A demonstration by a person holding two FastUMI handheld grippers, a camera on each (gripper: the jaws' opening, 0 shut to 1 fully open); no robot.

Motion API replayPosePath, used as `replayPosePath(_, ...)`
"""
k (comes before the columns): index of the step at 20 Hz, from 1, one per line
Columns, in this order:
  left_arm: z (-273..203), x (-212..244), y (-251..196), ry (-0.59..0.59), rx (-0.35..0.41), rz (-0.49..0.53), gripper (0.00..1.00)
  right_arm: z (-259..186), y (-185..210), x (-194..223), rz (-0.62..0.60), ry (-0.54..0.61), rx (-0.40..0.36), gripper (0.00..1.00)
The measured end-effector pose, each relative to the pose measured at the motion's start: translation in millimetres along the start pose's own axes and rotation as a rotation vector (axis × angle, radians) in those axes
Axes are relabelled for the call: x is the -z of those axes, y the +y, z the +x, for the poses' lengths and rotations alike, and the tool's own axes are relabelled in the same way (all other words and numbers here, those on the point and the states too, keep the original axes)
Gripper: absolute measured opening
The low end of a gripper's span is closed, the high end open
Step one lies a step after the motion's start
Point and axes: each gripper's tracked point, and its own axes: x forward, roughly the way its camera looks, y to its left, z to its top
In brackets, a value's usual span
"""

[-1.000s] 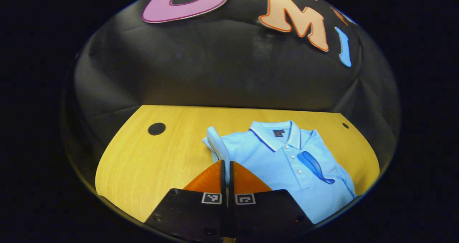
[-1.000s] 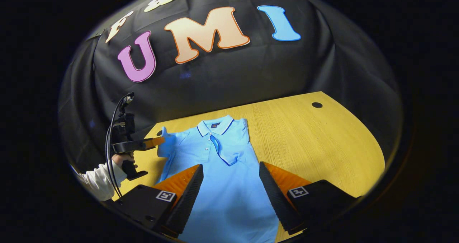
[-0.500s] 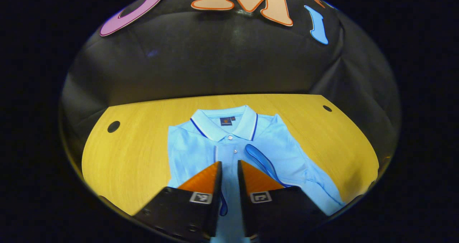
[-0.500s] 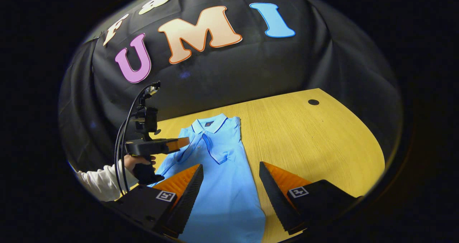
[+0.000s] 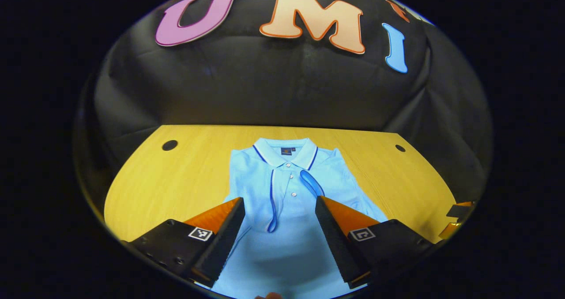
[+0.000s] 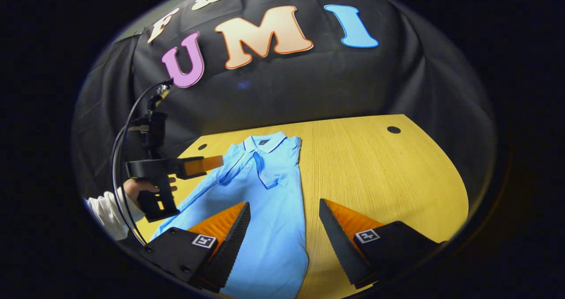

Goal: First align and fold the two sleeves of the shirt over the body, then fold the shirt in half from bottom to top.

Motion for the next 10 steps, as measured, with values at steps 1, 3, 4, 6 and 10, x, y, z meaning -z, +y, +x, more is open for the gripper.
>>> replayPosePath(1,-15,6,7,-0.009,-0.01,0.001,0.96,-5,4,3,-0.011,-0.006,-0.005,0.98)
replayPosePath(3,-49,20,20,-0.01,-0.026,-0.015,0.96,-16,14,15,-0.033,-0.01,-0.005,0.98)
replayPosePath(4,-66,35,27,0.006,-0.036,-0.029,0.96,-24,19,21,-0.04,-0.013,-0.004,0.98)
replayPosePath(6,-100,57,37,0.009,-0.044,-0.052,0.96,-37,27,36,-0.052,-0.018,0.008,0.98)
replayPosePath(10,-160,116,55,0.06,-0.051,-0.027,0.96,-67,28,77,-0.072,-0.02,0.094,0.98)
